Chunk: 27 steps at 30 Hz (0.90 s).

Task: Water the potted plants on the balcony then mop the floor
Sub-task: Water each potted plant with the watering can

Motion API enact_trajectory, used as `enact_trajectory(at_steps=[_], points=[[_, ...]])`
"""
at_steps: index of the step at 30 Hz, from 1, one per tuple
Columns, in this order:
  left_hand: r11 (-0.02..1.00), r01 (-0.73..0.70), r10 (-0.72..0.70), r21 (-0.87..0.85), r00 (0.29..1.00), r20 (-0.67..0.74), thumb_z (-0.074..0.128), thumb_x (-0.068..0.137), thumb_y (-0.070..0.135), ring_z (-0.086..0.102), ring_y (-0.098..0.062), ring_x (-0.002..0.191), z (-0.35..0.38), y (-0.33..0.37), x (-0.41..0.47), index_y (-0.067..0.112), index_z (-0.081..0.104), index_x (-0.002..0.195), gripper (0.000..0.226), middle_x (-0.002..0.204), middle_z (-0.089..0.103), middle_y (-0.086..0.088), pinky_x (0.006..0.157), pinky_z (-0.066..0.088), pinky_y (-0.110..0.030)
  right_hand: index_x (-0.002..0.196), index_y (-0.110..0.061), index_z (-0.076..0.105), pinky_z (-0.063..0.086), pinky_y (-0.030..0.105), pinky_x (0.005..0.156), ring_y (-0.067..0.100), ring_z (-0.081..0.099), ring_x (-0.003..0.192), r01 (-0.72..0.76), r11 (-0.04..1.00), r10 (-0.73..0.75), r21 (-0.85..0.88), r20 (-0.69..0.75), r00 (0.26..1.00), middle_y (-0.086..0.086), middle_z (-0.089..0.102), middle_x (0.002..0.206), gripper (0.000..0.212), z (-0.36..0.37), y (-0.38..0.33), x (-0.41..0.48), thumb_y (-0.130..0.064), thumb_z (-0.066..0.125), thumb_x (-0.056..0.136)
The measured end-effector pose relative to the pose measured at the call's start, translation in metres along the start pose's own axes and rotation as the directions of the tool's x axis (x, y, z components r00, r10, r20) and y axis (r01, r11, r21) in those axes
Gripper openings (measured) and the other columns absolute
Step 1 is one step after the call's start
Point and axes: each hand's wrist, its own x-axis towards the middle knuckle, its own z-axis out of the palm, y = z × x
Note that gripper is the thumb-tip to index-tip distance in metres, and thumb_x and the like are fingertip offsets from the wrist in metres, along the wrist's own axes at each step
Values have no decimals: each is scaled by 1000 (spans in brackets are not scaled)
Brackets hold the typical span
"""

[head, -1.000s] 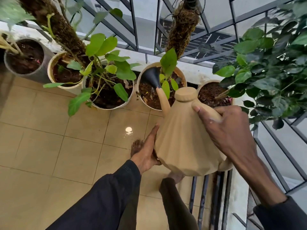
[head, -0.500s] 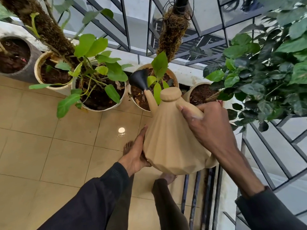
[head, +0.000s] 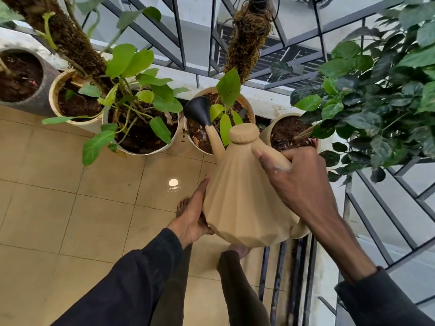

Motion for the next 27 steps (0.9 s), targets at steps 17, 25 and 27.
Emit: enact_trajectory(at_steps=[17,25,27], points=[[1000,-22,22,-21,1000,9,73,74,76,67,-38,116,-13,8,17,26,66,129,74,123,72,-17,102,50,-62,44,-22,45,19,16,38,8,32,34,-30,980,38,198,-35,999,-14,28,37,60,10,17,-12,-40,77,92],[998,-67,67,-13,998,11,72,73,77,68,-36,116,-8,8,17,27,66,130,76,120,74,-15,100,52,-61,46,-26,46,24,14,40,5,37,35,-12,968,26,250,-52,998,-16,37,42,58,11,28,-15,-42,77,92],[997,-74,74,-5,997,21,73,72,78,68,-36,117,-8,8,18,28,66,131,77,121,74,-15,100,52,-61,46,-26,48,25,14,40,4,38,35,-6,965,22,262,-58,998,-16,39,42,57,12,30,-14,-42,78,92]])
